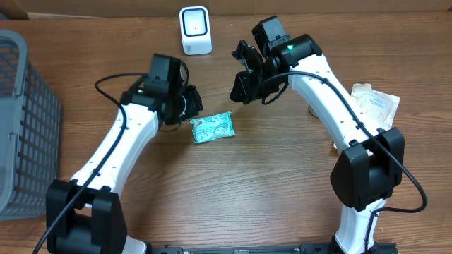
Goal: Scan the item barcode
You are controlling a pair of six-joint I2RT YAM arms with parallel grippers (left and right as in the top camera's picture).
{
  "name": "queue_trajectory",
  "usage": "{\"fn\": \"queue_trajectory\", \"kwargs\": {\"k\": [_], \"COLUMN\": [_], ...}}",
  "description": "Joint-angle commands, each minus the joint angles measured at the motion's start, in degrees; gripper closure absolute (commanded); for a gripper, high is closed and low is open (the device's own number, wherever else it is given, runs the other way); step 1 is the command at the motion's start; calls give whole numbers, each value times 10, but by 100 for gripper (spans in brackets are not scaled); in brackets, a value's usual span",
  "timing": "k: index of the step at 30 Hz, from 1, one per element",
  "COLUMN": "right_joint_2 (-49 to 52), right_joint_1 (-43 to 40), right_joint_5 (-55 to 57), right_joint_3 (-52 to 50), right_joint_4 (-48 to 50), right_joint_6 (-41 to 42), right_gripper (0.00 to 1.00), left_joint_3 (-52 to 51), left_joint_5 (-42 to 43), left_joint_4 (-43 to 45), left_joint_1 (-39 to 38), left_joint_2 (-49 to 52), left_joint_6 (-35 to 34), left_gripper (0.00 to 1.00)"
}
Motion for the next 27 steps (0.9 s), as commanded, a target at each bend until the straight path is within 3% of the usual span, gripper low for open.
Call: {"fn": "queue_trajectory", "kwargs": {"k": [1,13,27], "right_joint_2": [-4,-1,93], "right_joint_1": [0,0,42], "right_joint_5": [-7,-8,-48], "right_joint_3": [-3,-4,-4], "right_joint_4": [4,6,21], "right_joint_6": [14,30,51], "right_gripper": [79,82,85], "left_joint_3": [-8,-8,-8], "left_joint_5": [-29,16,10], "left_joint_4": [5,20,13], "left_joint_1": [-5,-3,-3], "left_joint_2": [16,117,128], "left_joint_6": [-34,-42,-22], "left_gripper": [96,95,96]}}
